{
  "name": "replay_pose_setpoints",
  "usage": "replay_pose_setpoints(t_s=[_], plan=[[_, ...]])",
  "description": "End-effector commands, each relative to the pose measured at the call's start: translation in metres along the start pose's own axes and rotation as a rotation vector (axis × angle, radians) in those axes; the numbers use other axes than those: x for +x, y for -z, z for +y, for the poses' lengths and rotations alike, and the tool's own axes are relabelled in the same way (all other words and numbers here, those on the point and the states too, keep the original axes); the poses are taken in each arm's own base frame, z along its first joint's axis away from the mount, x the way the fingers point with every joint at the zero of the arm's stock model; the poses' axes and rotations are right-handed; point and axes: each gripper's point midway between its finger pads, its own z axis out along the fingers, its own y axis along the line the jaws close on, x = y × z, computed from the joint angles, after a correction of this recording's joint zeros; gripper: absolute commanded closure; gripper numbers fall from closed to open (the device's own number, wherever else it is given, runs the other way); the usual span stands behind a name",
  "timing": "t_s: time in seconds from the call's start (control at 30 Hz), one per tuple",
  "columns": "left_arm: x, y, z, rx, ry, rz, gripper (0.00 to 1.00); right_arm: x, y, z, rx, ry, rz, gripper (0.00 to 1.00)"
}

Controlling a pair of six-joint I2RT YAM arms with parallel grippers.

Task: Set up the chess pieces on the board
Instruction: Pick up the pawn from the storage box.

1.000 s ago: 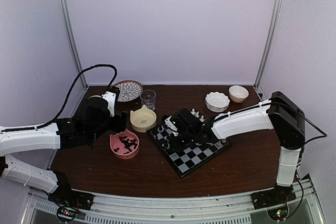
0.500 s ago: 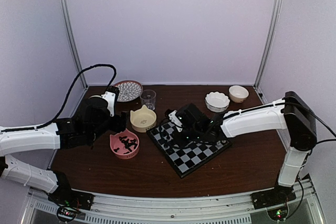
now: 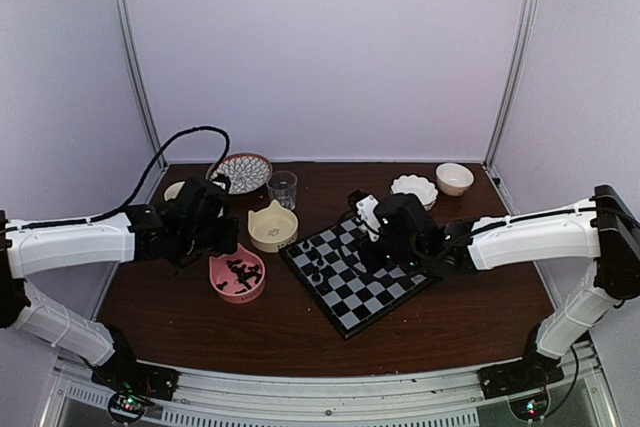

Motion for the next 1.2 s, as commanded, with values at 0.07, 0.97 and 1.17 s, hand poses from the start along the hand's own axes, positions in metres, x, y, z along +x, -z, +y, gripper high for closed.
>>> replay_pose_setpoints(t_s=[0.07, 0.97, 1.17], plan=[[0.044, -0.008, -0.019, 0.101, 0.048, 0.217, 0.53, 0.005, -0.006, -0.014, 0.057, -0.040, -0.025, 0.77], [0.128, -0.070, -0.013, -0.054, 0.348, 0.553, 0.87, 0.011, 0.005, -0.028, 0.101, -0.037, -0.034, 0.77], [0.105, -0.053, -0.004, -0.049, 0.330, 0.470, 0.90, 0.010, 0.002, -0.025, 0.085, -0.037, -0.032, 0.77]])
